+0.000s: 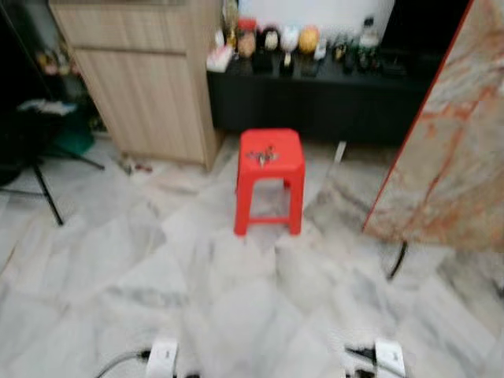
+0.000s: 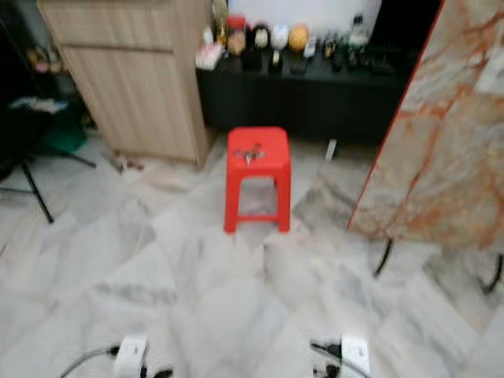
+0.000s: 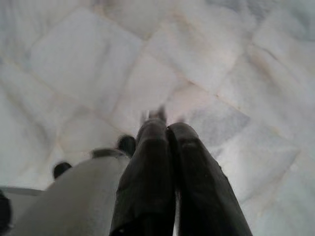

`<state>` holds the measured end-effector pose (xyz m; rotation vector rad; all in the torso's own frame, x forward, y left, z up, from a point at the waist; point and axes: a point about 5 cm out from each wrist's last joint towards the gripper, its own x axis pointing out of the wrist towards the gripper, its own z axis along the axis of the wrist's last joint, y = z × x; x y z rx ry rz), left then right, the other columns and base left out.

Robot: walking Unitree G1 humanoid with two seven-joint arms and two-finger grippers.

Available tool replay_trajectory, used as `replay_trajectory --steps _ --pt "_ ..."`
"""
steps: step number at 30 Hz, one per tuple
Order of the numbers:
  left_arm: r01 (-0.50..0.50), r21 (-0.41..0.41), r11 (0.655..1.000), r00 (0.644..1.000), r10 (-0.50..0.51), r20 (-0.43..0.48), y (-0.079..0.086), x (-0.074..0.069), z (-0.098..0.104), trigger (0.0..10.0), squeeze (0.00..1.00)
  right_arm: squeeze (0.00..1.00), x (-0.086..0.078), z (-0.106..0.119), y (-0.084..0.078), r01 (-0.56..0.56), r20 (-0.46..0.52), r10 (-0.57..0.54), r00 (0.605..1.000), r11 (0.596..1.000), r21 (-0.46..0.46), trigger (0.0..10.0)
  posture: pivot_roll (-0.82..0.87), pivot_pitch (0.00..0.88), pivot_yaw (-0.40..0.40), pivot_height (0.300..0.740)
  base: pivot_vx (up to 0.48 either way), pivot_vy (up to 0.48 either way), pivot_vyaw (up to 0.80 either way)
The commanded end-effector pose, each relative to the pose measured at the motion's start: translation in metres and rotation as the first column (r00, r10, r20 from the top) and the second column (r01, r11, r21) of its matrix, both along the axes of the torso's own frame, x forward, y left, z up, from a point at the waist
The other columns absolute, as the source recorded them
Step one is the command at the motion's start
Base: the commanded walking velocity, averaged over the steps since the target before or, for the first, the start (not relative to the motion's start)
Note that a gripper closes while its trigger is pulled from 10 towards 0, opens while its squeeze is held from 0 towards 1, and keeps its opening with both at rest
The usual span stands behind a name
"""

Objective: Hang keys on a hook

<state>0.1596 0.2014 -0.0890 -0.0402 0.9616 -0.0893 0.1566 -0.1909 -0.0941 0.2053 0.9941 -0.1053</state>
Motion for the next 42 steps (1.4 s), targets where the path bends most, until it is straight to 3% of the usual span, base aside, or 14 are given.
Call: replay_trajectory --steps 1,6,19,27,42 --pt "0.02 -0.003 1.0 1.0 -0.02 0.007 -0.004 0.001 0.0 10.0 0.0 0.0 -0.005 -0.001 -0.01 0.024 -0.009 -0.024 1.0 0.999 -0.025 10.0 -0.17 0.084 -0.024 0.727 0.0 -0.48 0.0" --pt "0.013 -0.007 1.0 1.0 -0.013 0.005 -0.004 -0.001 -0.001 10.0 0.0 0.0 -0.006 -0.001 -0.01 0.023 -0.015 -0.024 1.0 0.999 -0.024 10.0 -0.17 0.094 -0.027 0.727 0.0 -0.48 0.0" --pt "-0.005 -0.019 1.0 1.0 0.005 0.005 -0.005 0.001 0.0 10.0 0.0 0.0 -0.007 -0.002 -0.008 0.042 -0.01 -0.042 0.999 0.999 -0.006 10.0 -0.17 0.103 -0.026 0.727 0.0 0.0 0.0" --pt "-0.02 -0.025 1.0 1.0 0.02 0.004 -0.004 0.001 0.0 10.0 0.0 0.0 -0.013 -0.003 -0.017 0.073 -0.03 -0.073 0.997 0.997 -0.007 10.0 -0.17 0.106 -0.026 0.727 0.0 0.0 0.0" --pt "-0.022 -0.042 0.999 1.0 0.022 0.004 -0.006 0.002 0.0 10.0 0.0 0.0 -0.015 -0.004 -0.017 0.091 -0.03 -0.092 0.995 0.995 -0.032 10.0 -0.17 0.11 -0.025 0.727 -0.263 0.0 0.0"
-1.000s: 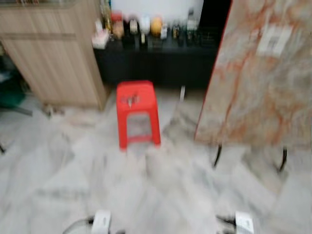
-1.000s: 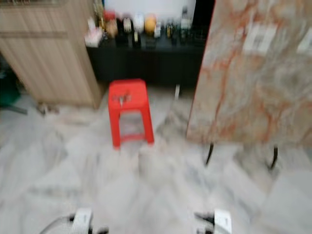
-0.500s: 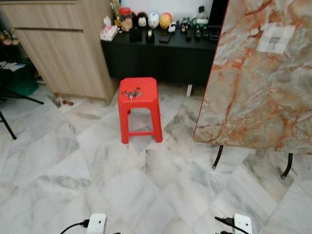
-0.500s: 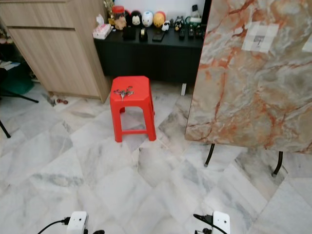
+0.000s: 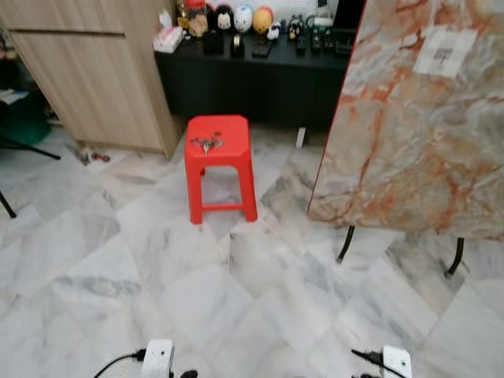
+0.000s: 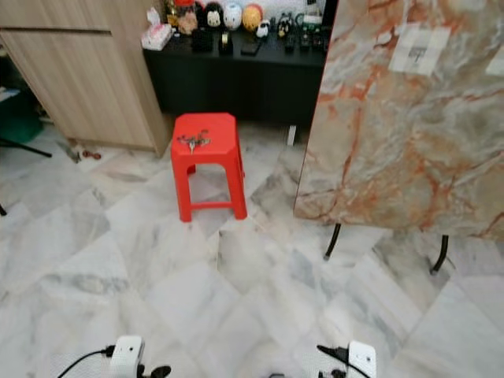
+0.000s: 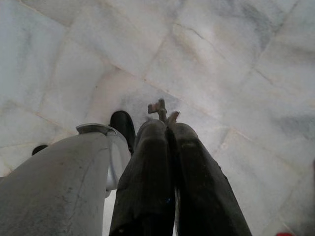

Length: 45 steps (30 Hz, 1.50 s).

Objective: Hang keys on a hook

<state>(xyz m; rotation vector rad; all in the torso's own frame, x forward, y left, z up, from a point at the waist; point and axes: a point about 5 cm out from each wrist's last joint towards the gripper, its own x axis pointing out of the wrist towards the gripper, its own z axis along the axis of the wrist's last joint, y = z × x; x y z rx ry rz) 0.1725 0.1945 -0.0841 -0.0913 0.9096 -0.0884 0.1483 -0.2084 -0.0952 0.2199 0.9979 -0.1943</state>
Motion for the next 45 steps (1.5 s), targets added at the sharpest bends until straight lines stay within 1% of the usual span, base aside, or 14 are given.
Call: replay_trajectory --steps 1,14,26,39,42,45 --pt "0.003 0.002 1.0 0.999 -0.003 -0.044 0.0009 -0.0104 -0.005 10.0 0.0 0.0 -0.0061 -0.0024 0.0002 0.012 -0.017 -0.012 1.0 1.0 -0.003 10.0 -0.17 0.11 -0.025 0.727 -0.289 0.0 0.0" --pt "0.005 -0.003 1.0 0.999 -0.005 -0.047 0.0004 -0.0105 -0.0051 10.0 0.0 0.0 -0.0038 -0.0018 0.0004 0.018 -0.018 -0.019 1.0 1.0 -0.023 10.0 -0.17 0.111 -0.025 0.727 -0.297 0.0 0.0" --pt "0.006 -0.009 1.0 0.999 -0.006 -0.048 0.0005 -0.0104 -0.005 10.0 0.0 0.0 -0.0006 -0.0012 0.0032 0.019 -0.012 -0.019 1.0 1.0 -0.021 10.0 -0.17 0.112 -0.025 0.727 -0.298 0.0 0.0" --pt "0.011 -0.011 1.0 0.999 -0.012 -0.044 0.0002 -0.0099 -0.0047 10.0 0.0 0.0 -0.0008 -0.0015 0.0039 0.012 -0.017 -0.013 1.0 1.0 -0.024 10.0 -0.17 0.113 -0.026 0.727 -0.305 0.0 0.0" --pt "0.013 -0.003 1.0 0.999 -0.013 -0.037 0.0005 -0.0096 -0.0044 10.0 0.0 0.0 -0.0002 -0.0011 0.0037 0.009 -0.013 -0.01 1.0 1.0 -0.025 10.0 -0.17 0.113 -0.027 0.727 -0.304 0.0 0.0" --pt "0.006 0.012 1.0 1.0 -0.005 -0.009 0.0015 -0.0083 -0.0032 10.0 0.0 0.0 0.0014 -0.0002 0.0029 0.007 -0.003 -0.007 1.0 0.999 -0.031 10.0 -0.17 0.112 -0.028 0.727 -0.304 0.0 0.0"
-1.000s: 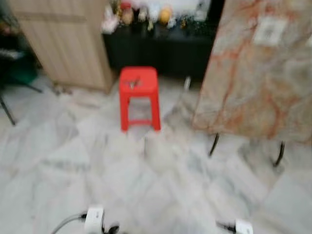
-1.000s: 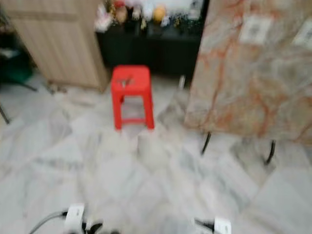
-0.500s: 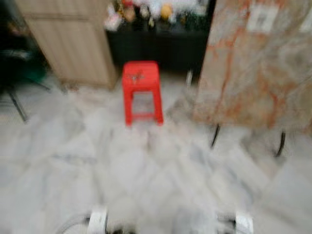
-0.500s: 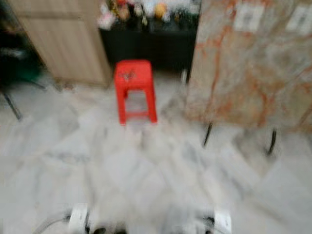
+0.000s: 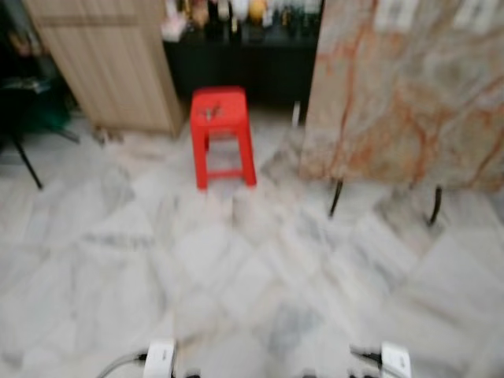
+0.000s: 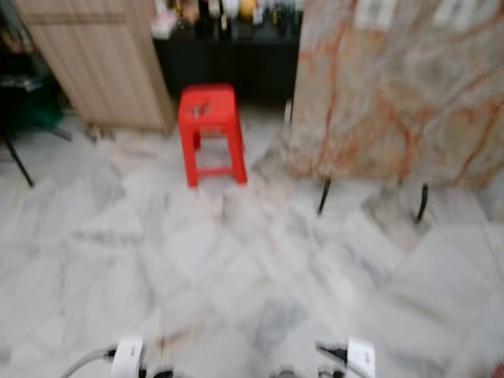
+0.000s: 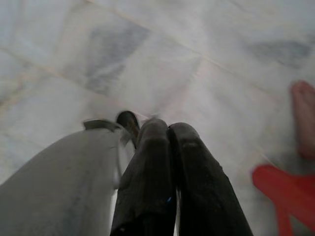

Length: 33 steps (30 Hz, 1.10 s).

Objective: Hang keys on a hook

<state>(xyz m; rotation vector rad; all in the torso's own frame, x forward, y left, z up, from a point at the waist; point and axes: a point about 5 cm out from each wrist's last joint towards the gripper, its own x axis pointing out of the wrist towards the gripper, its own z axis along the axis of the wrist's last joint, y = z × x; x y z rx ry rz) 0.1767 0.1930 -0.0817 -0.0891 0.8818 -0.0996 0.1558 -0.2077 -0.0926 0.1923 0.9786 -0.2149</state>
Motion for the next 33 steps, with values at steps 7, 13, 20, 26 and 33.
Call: replay_trajectory --steps 7,13,20,26,33 --pt "-0.009 0.069 0.998 0.998 0.005 0.063 0.006 -0.007 0.0 10.0 0.0 0.0 0.002 0.002 -0.004 -0.001 0.018 0.002 1.0 1.0 -0.015 10.0 -0.17 0.113 -0.028 0.727 -0.125 0.0 0.0" --pt "-0.018 0.113 0.993 0.988 0.0 0.156 0.008 -0.002 0.006 10.0 0.0 0.0 0.031 0.018 -0.011 -0.016 0.147 0.021 0.989 0.999 -0.037 10.0 -0.16 0.116 -0.028 0.727 0.0 0.0 0.0" --pt "-0.007 0.118 0.993 0.923 -0.039 0.384 -0.001 0.052 0.041 10.0 0.0 0.0 0.069 0.045 -0.018 -0.07 0.317 0.103 0.943 0.991 -0.112 10.0 -0.16 0.119 -0.027 0.727 0.0 0.0 0.0" --pt "-0.014 0.124 0.992 0.811 -0.061 0.582 -0.001 0.102 0.088 10.0 0.0 0.0 0.106 0.08 -0.022 -0.077 0.489 0.14 0.861 0.986 -0.146 10.0 -0.16 0.119 -0.025 0.727 0.0 0.0 0.0" --pt "0.048 0.164 0.985 0.677 -0.153 0.72 -0.009 0.117 0.121 10.0 0.0 0.0 0.13 0.106 -0.012 -0.167 0.584 0.247 0.773 0.968 -0.187 10.0 -0.15 0.12 -0.028 0.727 0.0 0.0 0.0"
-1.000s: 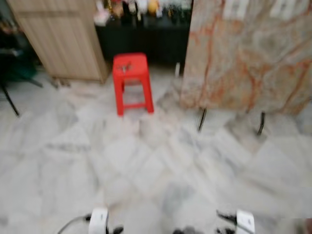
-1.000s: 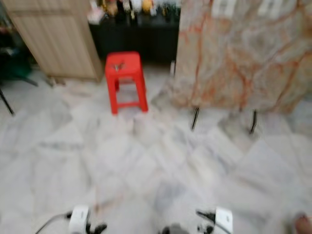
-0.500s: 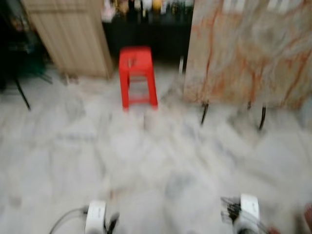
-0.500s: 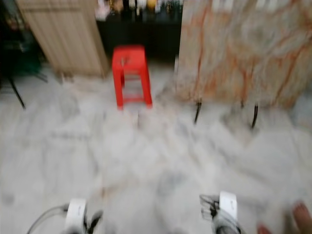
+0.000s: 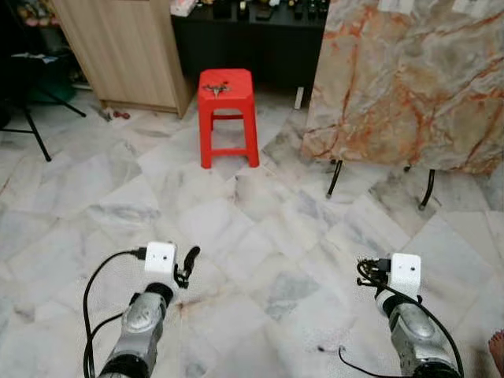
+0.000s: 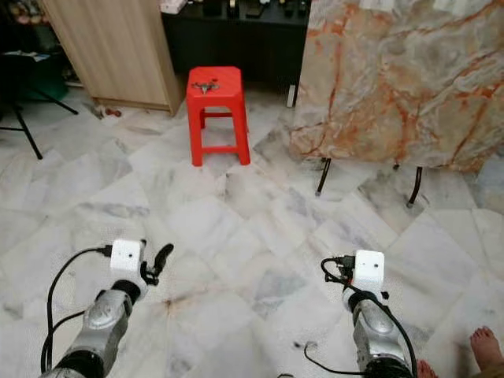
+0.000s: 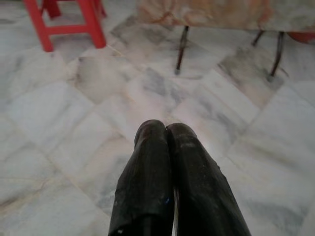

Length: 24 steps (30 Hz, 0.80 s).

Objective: Hang keys on a hook

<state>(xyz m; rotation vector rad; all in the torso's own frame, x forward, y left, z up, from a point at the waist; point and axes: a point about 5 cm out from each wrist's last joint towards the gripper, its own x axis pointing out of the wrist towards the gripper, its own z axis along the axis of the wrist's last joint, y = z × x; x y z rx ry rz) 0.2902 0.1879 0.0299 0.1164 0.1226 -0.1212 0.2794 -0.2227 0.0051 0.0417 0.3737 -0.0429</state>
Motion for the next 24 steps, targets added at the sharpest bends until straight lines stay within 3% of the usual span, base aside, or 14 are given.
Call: replay_trajectory --steps 1,4,7,8,10,12,13,14,17,22,24 --pt "0.078 -0.006 0.997 0.995 -0.077 0.058 -0.006 0.005 0.013 10.0 0.0 0.0 0.01 0.014 0.006 -0.071 0.065 0.072 0.995 0.997 -0.006 10.0 -0.15 0.12 -0.028 0.727 0.0 0.0 0.0" --pt "0.149 -0.014 0.989 0.987 -0.148 0.069 -0.011 0.006 0.019 10.0 0.0 0.0 0.016 0.025 0.011 -0.146 0.107 0.146 0.984 0.989 -0.005 10.0 -0.15 0.12 -0.03 0.727 0.0 0.0 0.0" --pt "0.263 0.058 0.963 0.957 -0.268 0.107 -0.015 0.006 0.037 10.0 0.0 0.0 0.025 0.049 0.018 -0.301 0.129 0.307 0.943 0.951 -0.063 10.0 -0.15 0.118 -0.033 0.727 0.0 0.0 0.0" --pt "0.323 0.071 0.944 0.937 -0.329 0.119 -0.019 0.005 0.046 10.0 0.0 0.0 0.027 0.067 0.023 -0.387 0.161 0.396 0.904 0.918 -0.084 10.0 -0.15 0.117 -0.034 0.727 0.0 0.0 0.0" --pt "0.377 0.077 0.923 0.915 -0.384 0.12 -0.023 0.004 0.052 10.0 0.0 0.0 0.028 0.078 0.026 -0.447 0.177 0.459 0.871 0.888 -0.106 10.0 -0.16 0.116 -0.034 0.727 0.0 0.0 0.0" --pt "0.488 0.126 0.864 0.857 -0.501 0.122 -0.035 0.001 0.063 10.0 0.0 0.0 0.026 0.098 0.038 -0.587 0.207 0.603 0.77 0.797 -0.141 10.0 -0.16 0.112 -0.035 0.727 0.0 0.0 0.0" --pt "0.488 0.126 0.864 0.857 -0.501 0.122 -0.035 0.001 0.063 10.0 0.0 0.0 0.026 0.098 0.038 -0.587 0.207 0.603 0.77 0.797 -0.141 10.0 -0.16 0.112 -0.035 0.727 0.0 0.0 0.0" --pt "0.527 0.116 0.842 0.832 -0.539 0.129 -0.041 0.0 0.07 10.0 0.0 0.0 0.027 0.107 0.045 -0.63 0.225 0.647 0.728 0.761 -0.151 10.0 -0.16 0.11 -0.036 0.727 0.0 0.0 0.0" --pt "0.597 0.099 0.796 0.785 -0.605 0.132 -0.051 -0.004 0.085 10.0 0.0 0.0 0.028 0.128 0.06 -0.686 0.274 0.69 0.67 0.717 -0.126 10.0 -0.15 0.105 -0.041 0.727 0.0 0.0 0.0" --pt "0.642 0.091 0.762 0.749 -0.648 0.139 -0.059 -0.009 0.098 10.0 0.0 0.0 0.024 0.142 0.074 -0.737 0.29 0.736 0.612 0.663 -0.128 10.0 -0.14 0.097 -0.047 0.727 0.0 0.0 0.0" --pt "0.716 0.053 0.696 0.687 -0.716 0.119 -0.071 -0.019 0.106 10.0 0.0 0.0 0.022 0.156 0.084 -0.783 0.313 0.777 0.546 0.607 -0.14 10.0 -0.14 0.09 -0.053 0.727 0.0 0.0 0.0"
